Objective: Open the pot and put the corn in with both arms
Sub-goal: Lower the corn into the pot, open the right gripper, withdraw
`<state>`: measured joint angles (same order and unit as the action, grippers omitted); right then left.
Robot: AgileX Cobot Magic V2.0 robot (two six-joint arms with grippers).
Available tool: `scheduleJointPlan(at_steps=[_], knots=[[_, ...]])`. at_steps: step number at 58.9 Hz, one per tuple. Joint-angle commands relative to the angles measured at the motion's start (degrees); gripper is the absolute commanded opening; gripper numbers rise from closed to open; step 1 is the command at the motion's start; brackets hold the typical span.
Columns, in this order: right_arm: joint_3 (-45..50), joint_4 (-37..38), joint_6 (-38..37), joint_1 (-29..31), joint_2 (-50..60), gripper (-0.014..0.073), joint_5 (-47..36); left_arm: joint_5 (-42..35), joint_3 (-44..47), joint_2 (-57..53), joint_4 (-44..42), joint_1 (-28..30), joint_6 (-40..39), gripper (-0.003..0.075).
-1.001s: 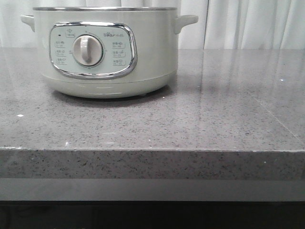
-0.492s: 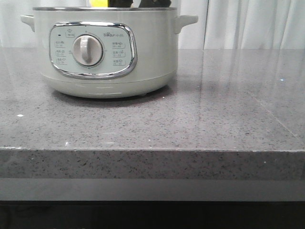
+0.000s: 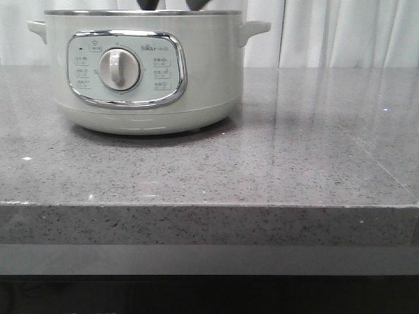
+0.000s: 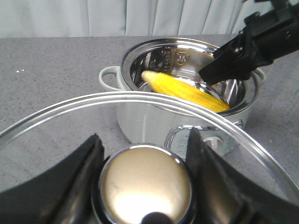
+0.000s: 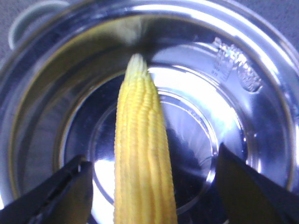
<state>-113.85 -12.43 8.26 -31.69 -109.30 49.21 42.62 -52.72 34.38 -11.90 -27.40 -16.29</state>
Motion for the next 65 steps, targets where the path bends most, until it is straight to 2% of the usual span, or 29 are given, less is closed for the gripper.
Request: scheduleJointPlan(at_steps=[1,21,34,65], knots=[[2.02,-1.04,0.56,-0.02,7.83,0.0561,-5.80,-8.12,-2.14,-0.12,-1.05,0.00,-0.27,0.0282],[27.10,-0.79,1.09,-0.02,27.20,0.0561,-18.20,-8.12,-2.14,-0.12,-1.05,0.00,-0.27,0.0282],[43.09,-0.17,1.13,-0.02,41.62,0.0561,-21.28,-8.12,-2.14,-0.12,-1.05,0.00,-0.27,0.0282],[65.41,-0.22,1.13,-0.02,65.20,0.0561,-25.31,-8.12,-2.14,-0.12,-1.05,0.00,-0.27,0.0282]])
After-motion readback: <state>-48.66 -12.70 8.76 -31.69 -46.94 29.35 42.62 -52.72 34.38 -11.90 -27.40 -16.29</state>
